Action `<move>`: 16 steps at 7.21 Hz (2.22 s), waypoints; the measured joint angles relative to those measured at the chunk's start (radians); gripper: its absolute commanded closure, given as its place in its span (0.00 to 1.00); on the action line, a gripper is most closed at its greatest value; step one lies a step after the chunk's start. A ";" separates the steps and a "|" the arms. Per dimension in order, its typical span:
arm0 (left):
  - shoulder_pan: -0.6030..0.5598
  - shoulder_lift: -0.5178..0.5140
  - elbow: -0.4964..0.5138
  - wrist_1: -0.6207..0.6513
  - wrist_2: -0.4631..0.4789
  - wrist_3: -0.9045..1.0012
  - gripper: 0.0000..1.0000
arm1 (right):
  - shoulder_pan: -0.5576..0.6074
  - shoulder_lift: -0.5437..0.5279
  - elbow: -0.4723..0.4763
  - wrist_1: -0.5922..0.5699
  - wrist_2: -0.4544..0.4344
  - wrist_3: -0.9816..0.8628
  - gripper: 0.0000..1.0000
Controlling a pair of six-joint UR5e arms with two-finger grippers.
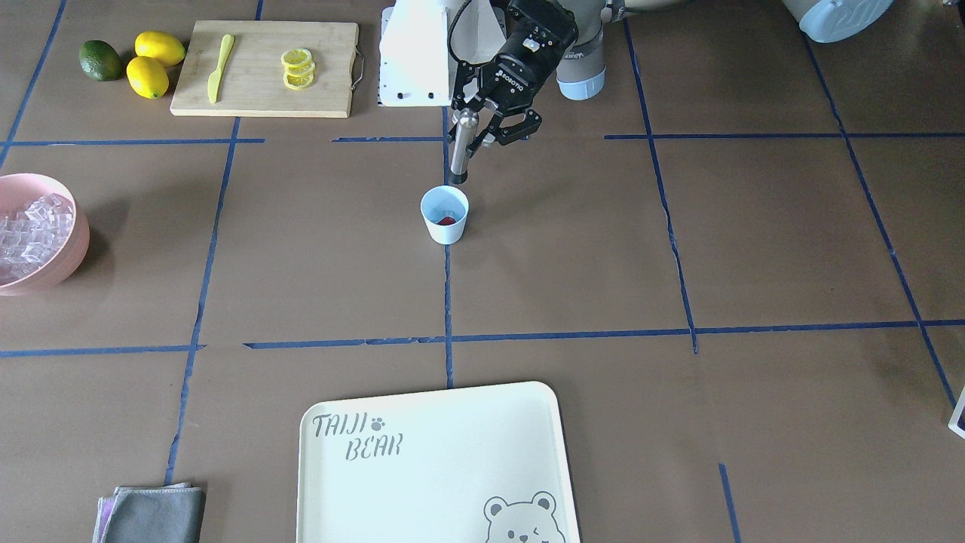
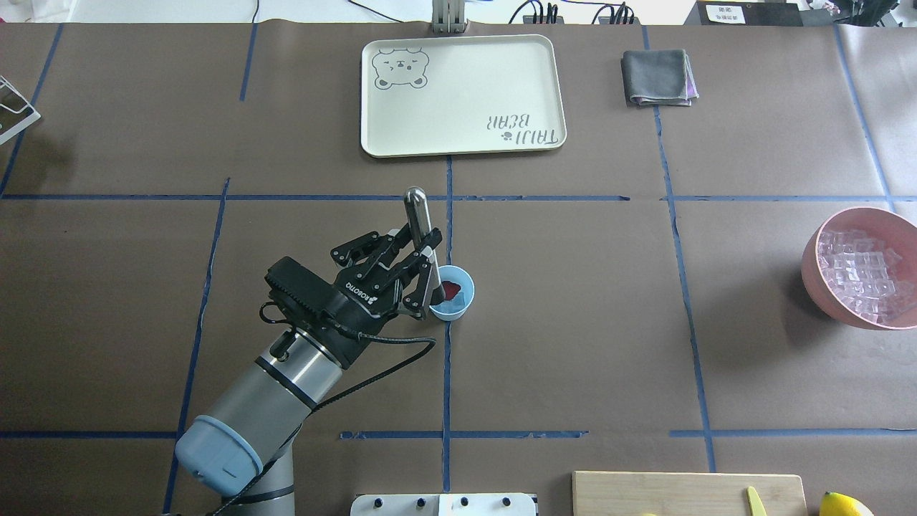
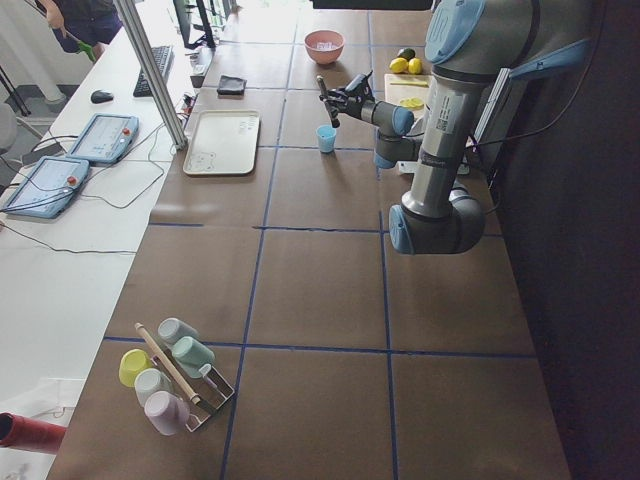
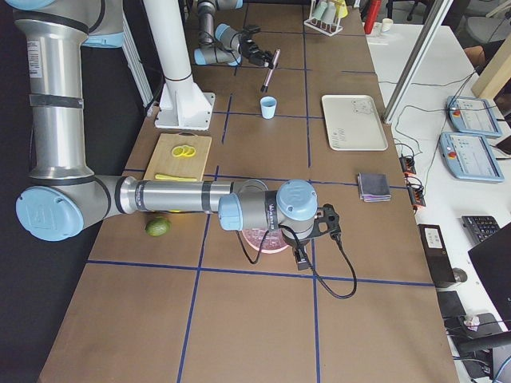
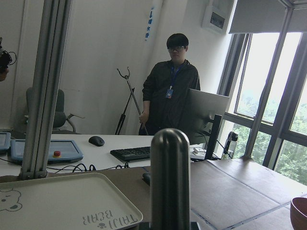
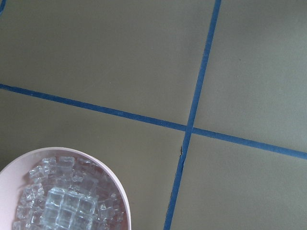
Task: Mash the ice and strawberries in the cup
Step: 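Lower the pestle into the cup and press down on the contents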
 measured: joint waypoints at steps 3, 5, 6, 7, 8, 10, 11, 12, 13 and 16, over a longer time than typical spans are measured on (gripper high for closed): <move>-0.011 -0.031 0.080 -0.053 0.001 0.000 1.00 | 0.000 -0.001 -0.006 0.003 0.001 0.000 0.01; -0.011 -0.056 0.134 -0.069 0.002 0.000 1.00 | 0.000 -0.002 -0.007 0.003 0.001 0.000 0.01; -0.011 -0.061 0.152 -0.071 0.004 0.000 1.00 | 0.000 -0.002 -0.008 0.001 0.001 0.000 0.01; -0.010 -0.065 0.171 -0.073 0.007 0.000 1.00 | 0.000 -0.002 -0.008 0.001 0.001 0.000 0.01; -0.005 -0.068 0.190 -0.076 0.013 -0.002 1.00 | 0.000 -0.002 -0.008 0.000 0.001 0.000 0.01; 0.006 -0.071 0.212 -0.078 0.025 -0.004 1.00 | 0.000 -0.002 -0.008 0.000 0.002 0.000 0.01; 0.008 -0.071 0.216 -0.078 0.027 -0.005 1.00 | 0.000 -0.002 -0.008 0.000 0.002 0.000 0.01; 0.009 -0.072 0.219 -0.078 0.028 -0.006 1.00 | 0.000 -0.002 -0.008 0.000 0.002 0.000 0.01; 0.010 -0.074 0.218 -0.077 0.028 -0.007 1.00 | 0.000 -0.002 -0.008 0.000 0.002 0.000 0.01; 0.001 -0.081 0.136 -0.062 0.014 -0.001 1.00 | 0.000 0.000 -0.009 0.001 0.001 0.000 0.01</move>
